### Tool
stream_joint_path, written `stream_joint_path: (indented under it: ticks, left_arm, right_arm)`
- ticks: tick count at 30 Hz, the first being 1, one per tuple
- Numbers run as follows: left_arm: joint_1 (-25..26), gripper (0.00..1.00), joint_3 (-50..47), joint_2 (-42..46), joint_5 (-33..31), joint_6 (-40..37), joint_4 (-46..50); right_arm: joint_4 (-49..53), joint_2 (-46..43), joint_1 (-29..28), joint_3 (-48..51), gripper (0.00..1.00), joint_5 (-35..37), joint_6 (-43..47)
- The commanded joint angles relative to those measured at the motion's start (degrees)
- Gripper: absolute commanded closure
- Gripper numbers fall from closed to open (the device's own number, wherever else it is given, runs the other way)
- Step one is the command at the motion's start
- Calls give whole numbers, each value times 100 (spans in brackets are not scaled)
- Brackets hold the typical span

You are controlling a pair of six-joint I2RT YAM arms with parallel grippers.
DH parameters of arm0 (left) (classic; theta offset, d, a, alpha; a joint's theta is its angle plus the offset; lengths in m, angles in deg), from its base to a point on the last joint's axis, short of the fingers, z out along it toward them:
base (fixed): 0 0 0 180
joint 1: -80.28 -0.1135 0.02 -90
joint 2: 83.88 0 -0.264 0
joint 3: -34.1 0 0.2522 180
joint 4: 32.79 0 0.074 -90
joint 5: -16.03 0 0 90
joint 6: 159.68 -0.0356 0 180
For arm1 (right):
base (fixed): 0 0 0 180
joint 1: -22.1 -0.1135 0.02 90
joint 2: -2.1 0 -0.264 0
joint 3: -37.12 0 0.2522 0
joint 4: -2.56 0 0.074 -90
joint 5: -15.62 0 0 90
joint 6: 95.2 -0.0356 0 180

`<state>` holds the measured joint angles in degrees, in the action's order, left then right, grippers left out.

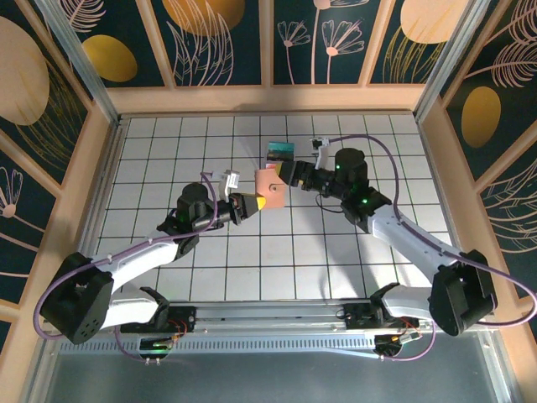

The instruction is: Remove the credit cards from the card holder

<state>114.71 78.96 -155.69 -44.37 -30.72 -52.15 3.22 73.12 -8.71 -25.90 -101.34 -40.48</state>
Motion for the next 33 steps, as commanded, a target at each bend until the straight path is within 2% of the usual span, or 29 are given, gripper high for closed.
stream_joint_path:
  ticks: [1,7,15,33]
  left_arm:
    - [49,100,170,45,-194,-213,152]
    - [86,100,255,-79,-620,-212,356]
    - [82,100,327,-270,-763,-180,452]
    - [81,100,341,-347,-602,-78,249]
  right_arm:
    - [1067,-222,-183,-372,35,1058,423]
    - [2434,-25,-747,-911,43,2366,166]
    - [3407,650,-1589,-1654,49,3153,-232]
    - [3678,1420,-1780,-2096,53,3140,-147]
